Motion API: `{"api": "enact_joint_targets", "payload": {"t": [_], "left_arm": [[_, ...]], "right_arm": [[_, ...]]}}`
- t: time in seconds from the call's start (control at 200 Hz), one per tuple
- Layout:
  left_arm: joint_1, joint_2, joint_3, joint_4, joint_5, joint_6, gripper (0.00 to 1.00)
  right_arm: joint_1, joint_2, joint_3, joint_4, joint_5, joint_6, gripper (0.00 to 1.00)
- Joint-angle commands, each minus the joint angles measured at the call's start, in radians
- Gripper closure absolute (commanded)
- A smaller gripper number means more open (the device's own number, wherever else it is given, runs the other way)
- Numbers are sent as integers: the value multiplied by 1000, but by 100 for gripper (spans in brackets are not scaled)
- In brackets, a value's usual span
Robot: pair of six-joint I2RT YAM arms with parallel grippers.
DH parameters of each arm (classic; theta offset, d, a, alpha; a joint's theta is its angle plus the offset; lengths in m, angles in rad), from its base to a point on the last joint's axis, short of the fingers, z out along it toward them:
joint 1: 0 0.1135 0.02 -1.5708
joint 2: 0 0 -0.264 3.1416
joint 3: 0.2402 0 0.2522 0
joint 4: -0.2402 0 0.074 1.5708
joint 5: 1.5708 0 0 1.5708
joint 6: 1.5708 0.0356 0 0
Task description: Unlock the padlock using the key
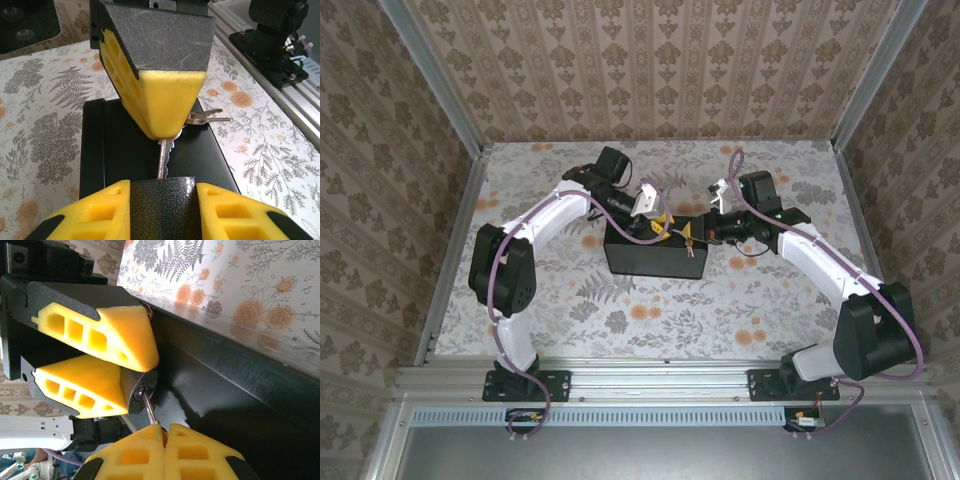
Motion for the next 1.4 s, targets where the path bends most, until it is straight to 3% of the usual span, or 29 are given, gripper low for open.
{"api": "enact_joint_targets", "payload": {"t": [0.0, 0.83, 1.02, 1.23, 1.395], "left_arm": [[1, -35, 38, -3, 66, 7, 84], [-12, -37, 47, -34, 108, 36, 84], [-13, -43, 41, -45, 108, 54, 84], [-8, -71, -4, 9, 94, 62, 84], [-6, -75, -14, 16, 131, 67, 85]], "right_arm": [[7, 4, -11, 23, -29, 9, 100], [44, 13, 15, 82, -78, 46, 100], [29, 25, 14, 135, -178, 70, 100], [22, 41, 79, -11, -257, -30, 100], [7, 68, 72, 13, -252, -14, 100]]}}
